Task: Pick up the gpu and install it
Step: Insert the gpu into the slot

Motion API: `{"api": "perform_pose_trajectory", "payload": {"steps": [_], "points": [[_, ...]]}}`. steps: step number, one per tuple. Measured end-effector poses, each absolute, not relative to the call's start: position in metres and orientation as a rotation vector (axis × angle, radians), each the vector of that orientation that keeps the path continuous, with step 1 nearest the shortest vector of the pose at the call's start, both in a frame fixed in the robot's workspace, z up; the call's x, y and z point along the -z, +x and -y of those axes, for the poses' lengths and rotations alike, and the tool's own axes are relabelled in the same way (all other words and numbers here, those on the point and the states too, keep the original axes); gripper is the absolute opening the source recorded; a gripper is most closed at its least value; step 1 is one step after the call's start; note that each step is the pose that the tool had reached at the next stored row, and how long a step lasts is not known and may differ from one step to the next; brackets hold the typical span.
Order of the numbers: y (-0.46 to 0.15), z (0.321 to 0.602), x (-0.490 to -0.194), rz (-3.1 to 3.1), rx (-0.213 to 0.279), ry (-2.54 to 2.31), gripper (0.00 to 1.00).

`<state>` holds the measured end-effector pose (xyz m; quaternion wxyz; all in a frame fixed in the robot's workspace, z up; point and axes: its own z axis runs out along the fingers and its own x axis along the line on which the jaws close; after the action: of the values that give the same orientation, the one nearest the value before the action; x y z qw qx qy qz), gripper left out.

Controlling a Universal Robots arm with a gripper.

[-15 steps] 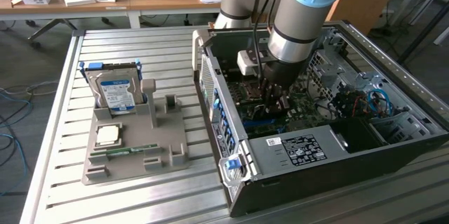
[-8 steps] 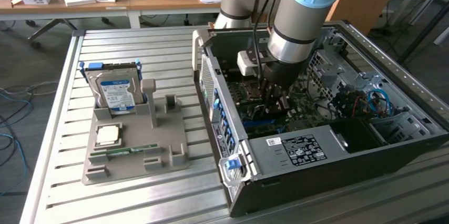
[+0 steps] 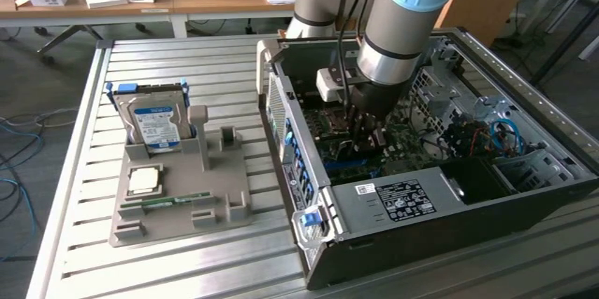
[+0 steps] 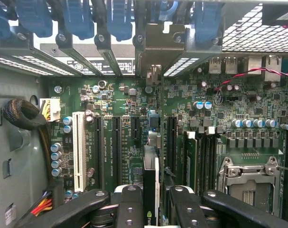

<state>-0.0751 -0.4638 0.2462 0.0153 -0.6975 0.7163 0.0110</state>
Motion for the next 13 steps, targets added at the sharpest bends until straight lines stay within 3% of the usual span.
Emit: {"api": "perform_pose_trajectory", "payload": {"steps": [13], "points": [[-0.0757,0.4637,-0.2454,-2.229,-0.034,-2.170,0.26]]}}
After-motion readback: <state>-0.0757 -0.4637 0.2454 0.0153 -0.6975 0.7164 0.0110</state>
